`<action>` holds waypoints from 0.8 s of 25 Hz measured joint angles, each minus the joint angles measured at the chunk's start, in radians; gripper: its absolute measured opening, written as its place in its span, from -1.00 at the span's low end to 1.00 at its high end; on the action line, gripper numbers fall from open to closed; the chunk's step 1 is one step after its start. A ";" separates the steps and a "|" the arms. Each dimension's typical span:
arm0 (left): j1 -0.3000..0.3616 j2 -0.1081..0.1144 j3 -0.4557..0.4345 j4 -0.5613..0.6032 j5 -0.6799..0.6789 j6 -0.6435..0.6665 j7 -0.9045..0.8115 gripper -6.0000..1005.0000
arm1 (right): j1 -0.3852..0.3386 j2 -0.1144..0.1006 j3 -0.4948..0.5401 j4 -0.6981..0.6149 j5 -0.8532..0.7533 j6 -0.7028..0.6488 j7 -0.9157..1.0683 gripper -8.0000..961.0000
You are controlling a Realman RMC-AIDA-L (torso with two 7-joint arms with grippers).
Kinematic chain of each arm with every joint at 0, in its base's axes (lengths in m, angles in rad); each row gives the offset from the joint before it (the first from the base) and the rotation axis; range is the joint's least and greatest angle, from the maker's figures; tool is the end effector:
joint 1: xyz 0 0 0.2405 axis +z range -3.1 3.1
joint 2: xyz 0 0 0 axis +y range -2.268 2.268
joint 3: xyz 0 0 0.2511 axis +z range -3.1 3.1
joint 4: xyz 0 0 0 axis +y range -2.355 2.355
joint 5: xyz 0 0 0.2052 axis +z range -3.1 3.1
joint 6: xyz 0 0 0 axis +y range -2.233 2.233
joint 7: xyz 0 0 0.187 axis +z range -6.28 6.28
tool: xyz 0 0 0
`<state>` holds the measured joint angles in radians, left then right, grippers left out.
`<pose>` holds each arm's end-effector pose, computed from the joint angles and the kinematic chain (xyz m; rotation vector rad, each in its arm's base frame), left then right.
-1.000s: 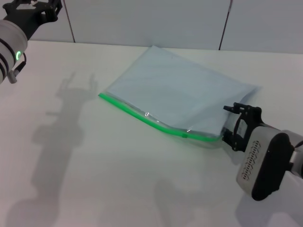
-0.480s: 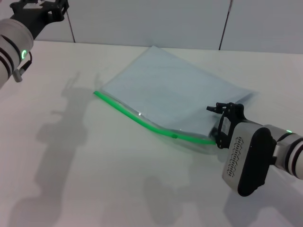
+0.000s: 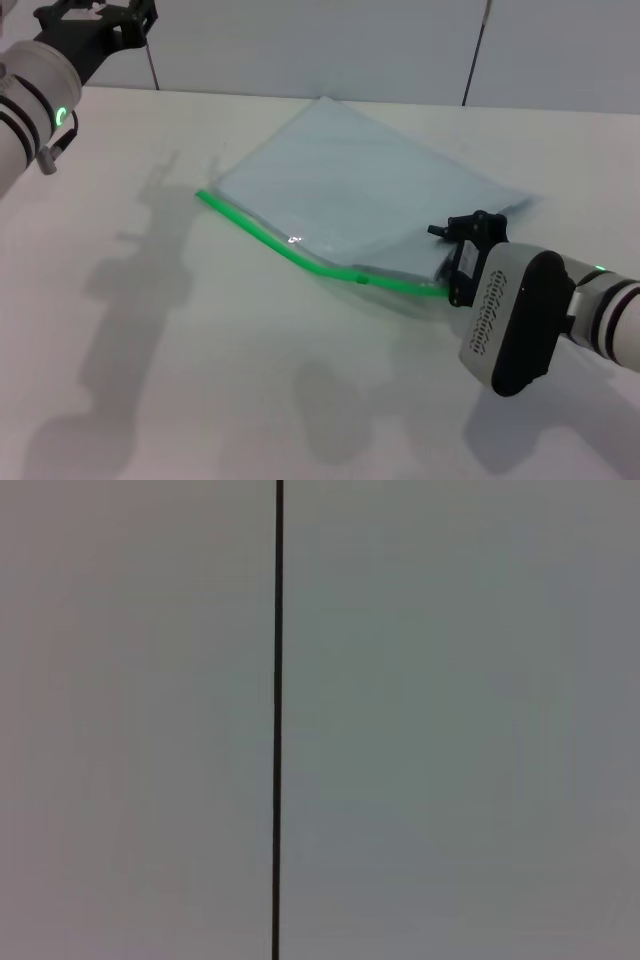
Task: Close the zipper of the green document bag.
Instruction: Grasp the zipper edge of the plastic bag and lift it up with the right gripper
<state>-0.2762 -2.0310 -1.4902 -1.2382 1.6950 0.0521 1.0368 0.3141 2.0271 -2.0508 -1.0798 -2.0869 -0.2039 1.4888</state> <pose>-0.2161 0.4463 0.0545 -1.6225 -0.7164 -0.5973 0.2212 0.3670 -0.1226 -2.3529 -0.4090 -0.2291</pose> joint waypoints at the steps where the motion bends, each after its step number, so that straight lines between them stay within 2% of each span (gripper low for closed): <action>1: 0.000 0.000 0.000 0.000 0.000 0.000 0.000 0.10 | 0.003 0.000 0.000 0.001 0.001 0.001 0.006 -0.45; 10: -0.002 0.000 0.001 0.010 0.000 -0.002 -0.004 0.10 | -0.019 0.000 -0.009 -0.026 0.001 0.094 0.056 -0.57; 16: -0.002 0.006 -0.015 0.009 0.008 -0.093 0.012 0.11 | -0.077 -0.006 0.046 -0.112 0.001 0.084 0.058 -0.69; 20: -0.015 0.010 -0.024 0.005 0.009 -0.191 0.100 0.11 | -0.120 -0.009 0.111 -0.183 -0.001 0.030 0.053 -0.77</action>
<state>-0.2915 -2.0212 -1.5146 -1.2332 1.7042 -0.1393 1.1368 0.1944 2.0183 -1.9399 -1.2627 -2.0882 -0.1740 1.5419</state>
